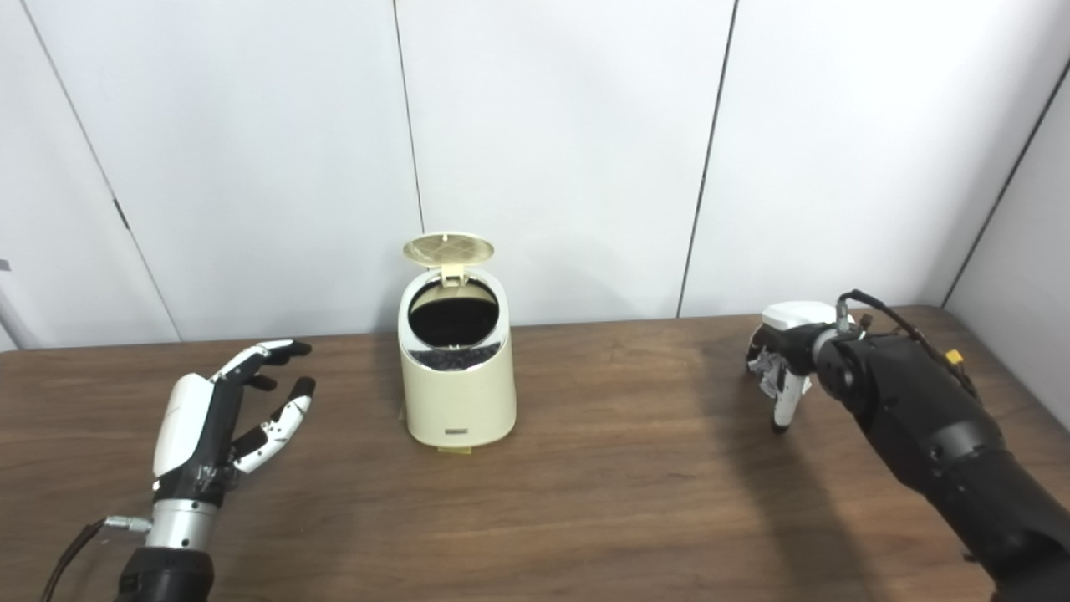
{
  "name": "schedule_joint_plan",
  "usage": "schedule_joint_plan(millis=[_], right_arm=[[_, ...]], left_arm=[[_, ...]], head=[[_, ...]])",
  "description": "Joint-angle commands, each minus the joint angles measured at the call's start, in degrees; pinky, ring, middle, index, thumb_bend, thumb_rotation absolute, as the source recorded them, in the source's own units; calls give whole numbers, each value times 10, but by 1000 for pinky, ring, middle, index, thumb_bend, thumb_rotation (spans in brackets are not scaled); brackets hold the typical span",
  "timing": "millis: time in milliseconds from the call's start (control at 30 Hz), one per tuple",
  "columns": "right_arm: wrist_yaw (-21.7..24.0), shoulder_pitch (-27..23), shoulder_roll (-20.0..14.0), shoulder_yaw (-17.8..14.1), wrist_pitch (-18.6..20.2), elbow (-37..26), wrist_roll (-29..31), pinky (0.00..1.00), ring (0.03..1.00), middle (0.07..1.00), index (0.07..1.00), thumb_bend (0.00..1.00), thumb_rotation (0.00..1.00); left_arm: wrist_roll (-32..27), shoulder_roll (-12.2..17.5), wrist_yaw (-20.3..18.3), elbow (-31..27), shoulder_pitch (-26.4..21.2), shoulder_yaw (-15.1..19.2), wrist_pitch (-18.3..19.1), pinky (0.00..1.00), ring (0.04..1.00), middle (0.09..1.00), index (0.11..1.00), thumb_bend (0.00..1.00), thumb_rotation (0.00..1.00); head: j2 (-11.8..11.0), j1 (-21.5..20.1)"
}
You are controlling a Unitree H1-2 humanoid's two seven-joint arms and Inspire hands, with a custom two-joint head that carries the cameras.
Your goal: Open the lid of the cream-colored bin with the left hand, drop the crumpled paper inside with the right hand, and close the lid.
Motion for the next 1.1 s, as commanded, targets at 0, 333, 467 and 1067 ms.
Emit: schedule_joint_plan(millis=[0, 333, 467, 1067], right_arm=[[-9, -15, -18, -7, 7, -13, -4, 525, 649, 731, 709, 827, 43], [-17, -6, -19, -12, 22, 1, -4, 505, 630, 730, 726, 823, 0], [-48, -6, -18, -11, 13, 18, -8, 454, 571, 688, 689, 794, 0], [-203, -2, -8, 7, 20, 51, -52, 580, 587, 519, 474, 527, 0]], left_arm=[[-1, 8, 10, -23, -13, 6, -11, 607, 742, 749, 733, 378, 516], [-4, 9, 8, -24, -12, 8, -12, 594, 734, 751, 734, 374, 496], [-3, 9, 9, -22, -12, 8, -15, 597, 736, 749, 733, 376, 502], [-2, 10, 8, -23, -12, 7, -14, 591, 733, 750, 733, 378, 513]], head=[[1, 0], [2, -1], [2, -1], [2, -2]])
